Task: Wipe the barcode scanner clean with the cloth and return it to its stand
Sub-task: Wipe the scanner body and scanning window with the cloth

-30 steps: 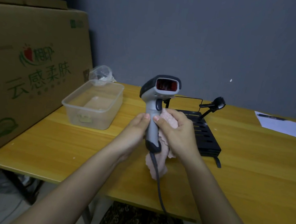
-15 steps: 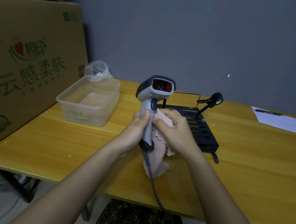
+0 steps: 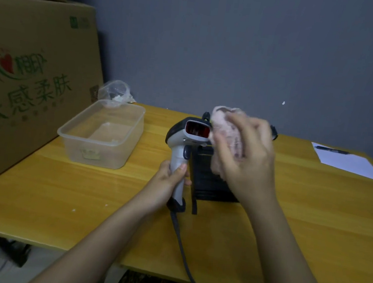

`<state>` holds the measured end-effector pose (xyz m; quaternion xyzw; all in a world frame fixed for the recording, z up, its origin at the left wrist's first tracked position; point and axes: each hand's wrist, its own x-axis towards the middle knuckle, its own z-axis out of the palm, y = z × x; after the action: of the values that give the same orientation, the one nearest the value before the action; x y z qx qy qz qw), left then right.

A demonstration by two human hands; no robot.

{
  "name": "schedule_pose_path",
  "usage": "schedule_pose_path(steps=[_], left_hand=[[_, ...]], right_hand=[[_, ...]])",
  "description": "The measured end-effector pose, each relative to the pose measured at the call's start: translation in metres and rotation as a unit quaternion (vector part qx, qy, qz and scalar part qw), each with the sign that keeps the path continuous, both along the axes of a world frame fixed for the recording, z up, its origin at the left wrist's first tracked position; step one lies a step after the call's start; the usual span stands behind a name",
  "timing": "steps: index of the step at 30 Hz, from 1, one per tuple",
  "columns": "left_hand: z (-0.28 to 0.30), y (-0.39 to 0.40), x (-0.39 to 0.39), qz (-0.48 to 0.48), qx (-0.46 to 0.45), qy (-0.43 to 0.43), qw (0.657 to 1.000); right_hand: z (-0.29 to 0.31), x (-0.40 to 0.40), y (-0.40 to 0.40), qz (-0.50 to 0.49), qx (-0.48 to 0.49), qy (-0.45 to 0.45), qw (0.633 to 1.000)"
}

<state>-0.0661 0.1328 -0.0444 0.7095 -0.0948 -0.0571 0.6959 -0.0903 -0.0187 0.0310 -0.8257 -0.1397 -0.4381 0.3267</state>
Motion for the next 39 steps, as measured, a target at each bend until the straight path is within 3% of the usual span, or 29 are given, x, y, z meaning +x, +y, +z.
schedule_pose_path(steps=[6, 11, 16, 20, 24, 27, 31, 35, 37, 39], left_hand=[[0.004, -0.002, -0.005, -0.006, -0.005, -0.029, 1.0], [0.008, 0.004, -0.001, 0.014, -0.014, -0.017, 1.0], [0.013, 0.001, 0.001, -0.002, 0.01, -0.039, 0.999], [0.014, 0.003, 0.0, 0.011, 0.008, -0.03, 0.999], [0.012, 0.001, -0.002, 0.008, 0.026, -0.038, 0.999], [0.012, 0.001, -0.002, 0.024, 0.011, -0.026, 0.999], [0.011, 0.002, -0.002, 0.017, 0.03, -0.039, 0.999], [0.01, 0.002, -0.004, 0.034, 0.038, -0.028, 0.998], [0.01, 0.002, -0.005, 0.033, 0.036, -0.023, 0.999], [0.01, 0.0, -0.006, 0.03, 0.043, -0.029, 0.998]], right_hand=[[-0.014, 0.019, 0.021, 0.064, -0.082, 0.071, 0.992], [-0.003, 0.02, 0.0, -0.003, -0.163, 0.053, 0.985], [0.002, 0.012, 0.011, -0.011, -0.14, 0.011, 0.99], [0.0, 0.017, 0.0, -0.019, -0.112, 0.058, 0.992], [-0.003, 0.014, 0.01, 0.021, -0.11, 0.034, 0.993], [-0.005, 0.019, 0.006, -0.015, -0.066, 0.06, 0.996], [-0.006, 0.012, 0.009, 0.043, -0.086, 0.038, 0.995], [-0.002, 0.018, -0.003, -0.041, -0.046, 0.05, 0.997], [0.0, 0.013, -0.003, 0.005, -0.002, 0.02, 1.0], [-0.001, 0.008, 0.009, 0.062, -0.021, 0.015, 0.998]])
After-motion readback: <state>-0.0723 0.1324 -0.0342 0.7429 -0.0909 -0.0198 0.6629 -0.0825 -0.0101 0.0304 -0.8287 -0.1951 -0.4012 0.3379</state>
